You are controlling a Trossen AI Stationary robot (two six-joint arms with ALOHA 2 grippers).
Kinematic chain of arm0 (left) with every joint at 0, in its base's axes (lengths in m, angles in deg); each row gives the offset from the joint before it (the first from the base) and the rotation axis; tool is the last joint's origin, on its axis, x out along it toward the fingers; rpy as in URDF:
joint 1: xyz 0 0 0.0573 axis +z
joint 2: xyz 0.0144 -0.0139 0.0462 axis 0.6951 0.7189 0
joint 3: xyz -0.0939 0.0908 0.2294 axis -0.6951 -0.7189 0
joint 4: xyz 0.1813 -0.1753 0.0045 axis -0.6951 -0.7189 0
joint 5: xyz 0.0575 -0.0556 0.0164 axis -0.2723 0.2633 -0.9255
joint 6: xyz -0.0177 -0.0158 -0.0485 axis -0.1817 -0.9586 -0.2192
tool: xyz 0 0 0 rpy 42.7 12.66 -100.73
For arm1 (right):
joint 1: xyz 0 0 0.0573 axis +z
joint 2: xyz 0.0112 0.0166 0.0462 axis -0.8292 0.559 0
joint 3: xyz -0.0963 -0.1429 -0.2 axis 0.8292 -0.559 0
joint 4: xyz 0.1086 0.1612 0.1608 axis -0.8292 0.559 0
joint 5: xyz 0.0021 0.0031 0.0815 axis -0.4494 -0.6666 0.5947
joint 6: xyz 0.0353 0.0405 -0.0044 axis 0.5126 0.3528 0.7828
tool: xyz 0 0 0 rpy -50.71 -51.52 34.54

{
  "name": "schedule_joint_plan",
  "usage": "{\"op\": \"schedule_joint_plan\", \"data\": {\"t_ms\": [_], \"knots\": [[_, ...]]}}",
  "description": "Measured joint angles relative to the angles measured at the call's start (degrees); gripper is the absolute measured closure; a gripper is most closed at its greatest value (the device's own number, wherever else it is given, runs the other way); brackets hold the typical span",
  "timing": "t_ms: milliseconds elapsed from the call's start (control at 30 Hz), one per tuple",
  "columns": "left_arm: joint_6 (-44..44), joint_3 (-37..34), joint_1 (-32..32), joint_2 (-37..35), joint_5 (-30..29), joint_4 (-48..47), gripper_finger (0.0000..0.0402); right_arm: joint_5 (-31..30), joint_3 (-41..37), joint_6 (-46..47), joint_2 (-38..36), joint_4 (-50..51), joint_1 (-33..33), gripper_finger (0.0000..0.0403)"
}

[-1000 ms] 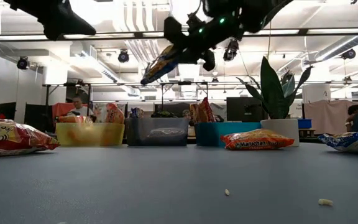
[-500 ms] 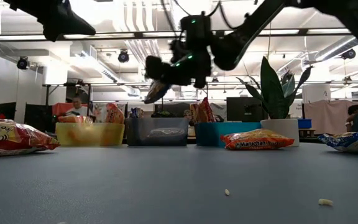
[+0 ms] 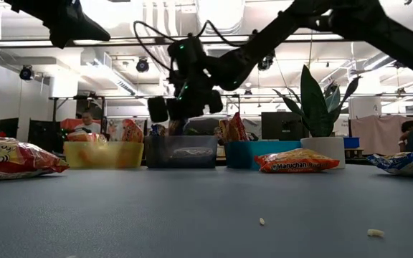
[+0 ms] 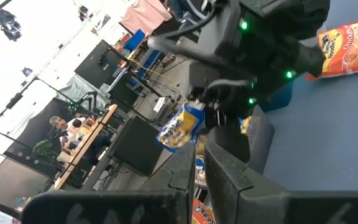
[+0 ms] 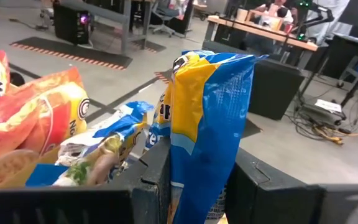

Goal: Sort Maruchan noodles
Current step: Put the blue noodle pack into the black bin

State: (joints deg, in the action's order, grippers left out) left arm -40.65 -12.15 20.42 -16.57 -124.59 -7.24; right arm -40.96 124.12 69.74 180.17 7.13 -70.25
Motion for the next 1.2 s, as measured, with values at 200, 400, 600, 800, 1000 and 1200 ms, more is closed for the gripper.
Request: {"op": "schedule_joint_plan", "data": {"t_ms": [200, 400, 600, 800, 1000, 1200], "knots": [[0.0, 0.0, 0.0, 0.0, 0.0, 0.0, 0.0384, -0.5, 3.9, -0.5, 4.0, 1.1, 0.0, 0.0310], [0.0, 0.0, 0.0, 0.1, 0.0, 0.0, 0.0384, -0.4, 6.3, 0.3, 6.0, 3.2, 0.4, 0.0310], [0.0, 0.0, 0.0, 0.1, 0.0, 0.0, 0.0384, 0.1, 6.0, 3.0, 5.8, 4.0, 0.7, 0.0310], [0.0, 0.0, 0.0, 0.1, 0.0, 0.0, 0.0384, 0.5, 5.9, 1.0, 5.8, 4.3, 1.6, 0.0308], [0.0, 0.0, 0.0, 0.1, 0.0, 0.0, 0.0384, 0.9, 5.8, 0.5, 5.7, 4.4, 2.4, 0.0282], [0.0, 0.0, 0.0, 0.1, 0.0, 0.0, 0.0384, 0.9, 5.8, -0.1, 5.7, 5.3, 2.7, 0.0250]]}}
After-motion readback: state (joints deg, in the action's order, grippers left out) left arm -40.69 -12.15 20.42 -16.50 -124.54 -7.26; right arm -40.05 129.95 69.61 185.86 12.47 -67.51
